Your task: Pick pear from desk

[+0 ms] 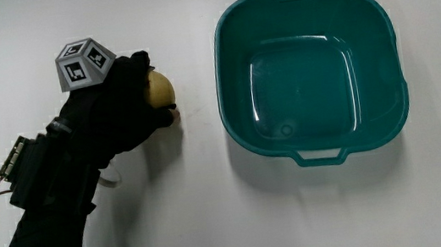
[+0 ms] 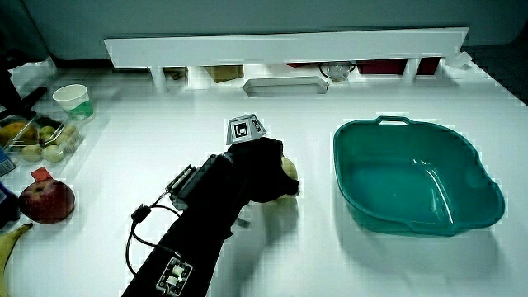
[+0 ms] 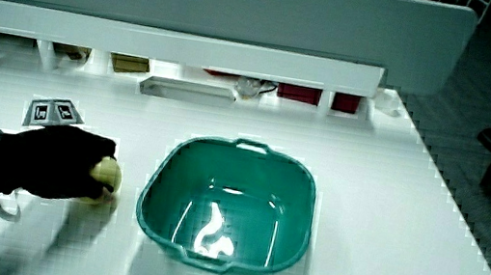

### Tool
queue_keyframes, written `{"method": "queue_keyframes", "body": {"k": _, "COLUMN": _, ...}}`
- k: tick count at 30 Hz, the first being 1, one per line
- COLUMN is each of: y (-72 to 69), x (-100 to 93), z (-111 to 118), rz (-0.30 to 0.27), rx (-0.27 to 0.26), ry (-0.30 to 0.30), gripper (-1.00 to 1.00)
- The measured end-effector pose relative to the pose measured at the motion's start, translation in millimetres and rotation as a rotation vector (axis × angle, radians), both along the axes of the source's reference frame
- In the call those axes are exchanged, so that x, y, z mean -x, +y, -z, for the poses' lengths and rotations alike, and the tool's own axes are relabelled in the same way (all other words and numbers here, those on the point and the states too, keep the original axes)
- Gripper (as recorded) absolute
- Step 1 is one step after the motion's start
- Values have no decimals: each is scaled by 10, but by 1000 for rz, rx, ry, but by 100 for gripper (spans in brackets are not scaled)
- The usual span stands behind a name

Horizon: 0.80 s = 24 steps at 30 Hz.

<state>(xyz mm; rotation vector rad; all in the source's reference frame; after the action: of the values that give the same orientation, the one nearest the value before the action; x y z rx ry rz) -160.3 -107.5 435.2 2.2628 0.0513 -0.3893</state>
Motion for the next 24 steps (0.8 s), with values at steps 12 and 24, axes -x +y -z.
{"method": "queue_keyframes", "body": {"k": 12, "y": -27, "x": -109, "z": 550, "rz": -55, "rx": -127, "ry": 38, "gripper": 100}}
{"method": "queue_keyframes", "body": {"k": 24, "y": -1, "x": -540, "z": 1092, "rz": -148, "rx": -218, "ry": 152, "gripper": 100}}
